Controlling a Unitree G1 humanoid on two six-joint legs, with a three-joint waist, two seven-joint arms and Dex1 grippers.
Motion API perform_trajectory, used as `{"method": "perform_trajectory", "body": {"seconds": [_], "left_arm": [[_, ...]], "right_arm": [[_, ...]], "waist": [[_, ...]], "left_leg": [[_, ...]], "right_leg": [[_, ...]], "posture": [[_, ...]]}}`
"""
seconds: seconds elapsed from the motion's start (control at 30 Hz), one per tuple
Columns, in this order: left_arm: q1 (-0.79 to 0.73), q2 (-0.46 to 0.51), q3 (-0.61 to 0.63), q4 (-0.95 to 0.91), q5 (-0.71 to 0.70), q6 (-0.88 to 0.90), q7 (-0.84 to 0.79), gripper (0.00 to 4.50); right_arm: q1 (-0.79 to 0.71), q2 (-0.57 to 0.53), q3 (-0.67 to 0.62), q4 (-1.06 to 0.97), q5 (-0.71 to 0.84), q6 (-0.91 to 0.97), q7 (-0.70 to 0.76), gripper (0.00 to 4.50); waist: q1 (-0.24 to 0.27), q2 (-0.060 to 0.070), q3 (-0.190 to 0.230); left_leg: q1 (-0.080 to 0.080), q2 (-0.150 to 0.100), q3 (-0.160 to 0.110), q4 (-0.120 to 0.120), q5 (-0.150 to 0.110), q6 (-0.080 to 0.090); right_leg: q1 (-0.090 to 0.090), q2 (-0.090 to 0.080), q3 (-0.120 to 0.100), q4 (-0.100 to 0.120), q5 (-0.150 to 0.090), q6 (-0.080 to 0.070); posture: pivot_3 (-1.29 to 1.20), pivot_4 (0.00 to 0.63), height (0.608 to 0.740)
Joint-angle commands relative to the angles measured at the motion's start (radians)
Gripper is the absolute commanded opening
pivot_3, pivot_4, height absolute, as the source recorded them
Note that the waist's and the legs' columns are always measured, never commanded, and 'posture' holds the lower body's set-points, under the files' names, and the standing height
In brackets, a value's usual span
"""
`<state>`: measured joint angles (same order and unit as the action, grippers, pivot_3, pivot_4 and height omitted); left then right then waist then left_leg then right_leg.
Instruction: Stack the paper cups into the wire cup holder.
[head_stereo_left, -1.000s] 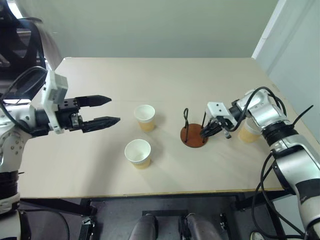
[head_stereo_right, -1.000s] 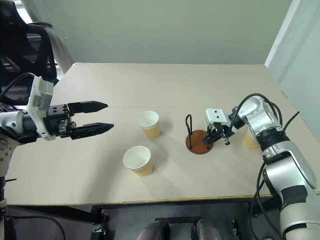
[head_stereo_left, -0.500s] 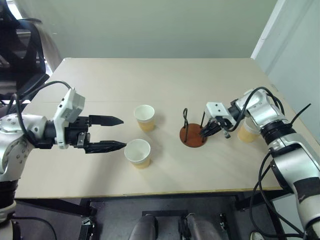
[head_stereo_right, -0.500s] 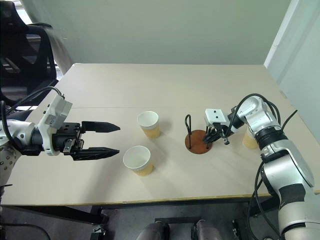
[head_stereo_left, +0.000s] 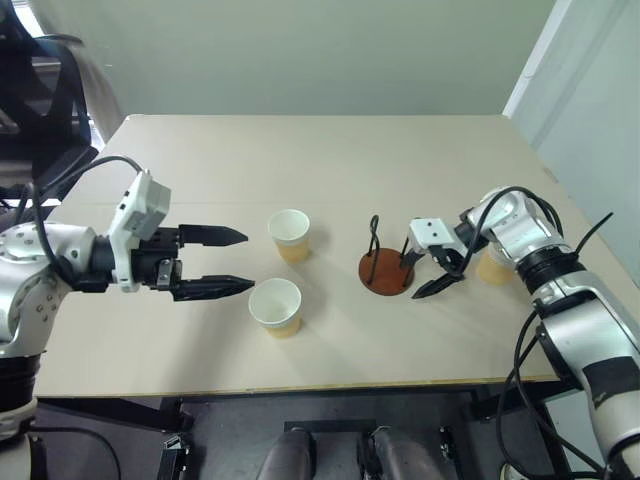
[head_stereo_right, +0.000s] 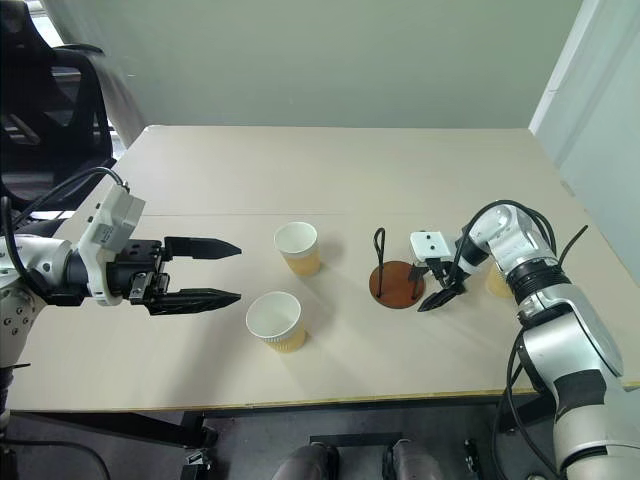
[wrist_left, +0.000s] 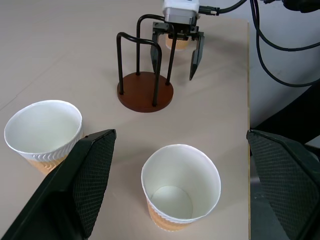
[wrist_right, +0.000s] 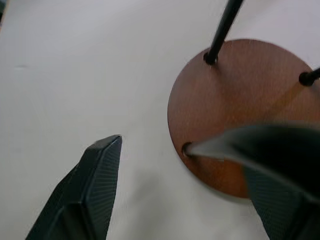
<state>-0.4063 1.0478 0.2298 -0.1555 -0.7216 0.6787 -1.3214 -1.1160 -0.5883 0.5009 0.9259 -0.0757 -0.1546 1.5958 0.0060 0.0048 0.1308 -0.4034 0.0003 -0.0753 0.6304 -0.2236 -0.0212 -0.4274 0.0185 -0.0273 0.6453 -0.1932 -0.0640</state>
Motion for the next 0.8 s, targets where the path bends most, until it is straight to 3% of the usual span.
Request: {"method": "perform_trajectory", "body": {"seconds": [0.03, 0.8], "left_arm": [[-0.021, -0.003, 0.008, -0.005, -0.001, -0.016, 0.004, 4.5], [-0.11, -0.076, -0.05, 0.051, 0.011, -0.042, 0.01, 4.5]], "right_arm": [[-0.056, -0.025, -0.054, 0.02, -0.023, -0.022, -0.02, 3.42], [-0.141, -0.188, -0.169, 0.042, -0.075, 0.02, -0.038, 3.42]], "waist": [[0.0, 0.0, 0.0], [0.003, 0.0, 0.0]], "left_leg": [[0.0, 0.0, 0.0, 0.0, 0.0, 0.0], [0.0, 0.0, 0.0, 0.0, 0.0, 0.0]], "right_leg": [[0.0, 0.0, 0.0, 0.0, 0.0, 0.0], [0.0, 0.0, 0.0, 0.0, 0.001, 0.002]], "posture": [[0.0, 0.15, 0.74], [0.0, 0.15, 0.74]]}}
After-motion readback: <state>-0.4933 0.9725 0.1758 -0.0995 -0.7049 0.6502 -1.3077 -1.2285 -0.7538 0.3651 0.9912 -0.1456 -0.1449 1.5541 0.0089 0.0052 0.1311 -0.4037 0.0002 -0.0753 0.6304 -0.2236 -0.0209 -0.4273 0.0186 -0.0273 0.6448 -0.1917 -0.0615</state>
